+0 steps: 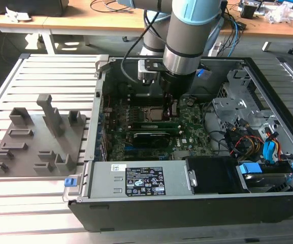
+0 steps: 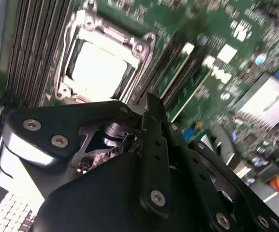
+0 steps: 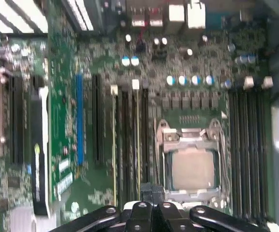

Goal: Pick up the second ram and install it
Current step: 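Press down the second ram until it locks into place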

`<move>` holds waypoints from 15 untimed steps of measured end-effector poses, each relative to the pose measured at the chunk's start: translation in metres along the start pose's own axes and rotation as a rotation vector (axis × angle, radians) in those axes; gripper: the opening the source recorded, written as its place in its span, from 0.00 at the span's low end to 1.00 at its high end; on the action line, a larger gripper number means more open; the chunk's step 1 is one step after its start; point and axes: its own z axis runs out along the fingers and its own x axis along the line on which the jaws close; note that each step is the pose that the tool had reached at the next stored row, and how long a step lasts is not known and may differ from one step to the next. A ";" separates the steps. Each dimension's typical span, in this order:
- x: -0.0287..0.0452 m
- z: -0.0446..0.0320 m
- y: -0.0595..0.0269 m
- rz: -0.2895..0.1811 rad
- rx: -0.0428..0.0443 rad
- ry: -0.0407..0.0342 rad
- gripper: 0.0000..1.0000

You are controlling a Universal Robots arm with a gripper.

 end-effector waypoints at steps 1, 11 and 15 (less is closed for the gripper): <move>0.0016 0.0008 0.0112 0.000 0.0005 0.0033 0.11; 0.0073 0.0104 0.0495 0.000 0.0001 0.0053 0.11; 0.0073 0.0129 0.0495 0.000 0.0001 0.0055 0.11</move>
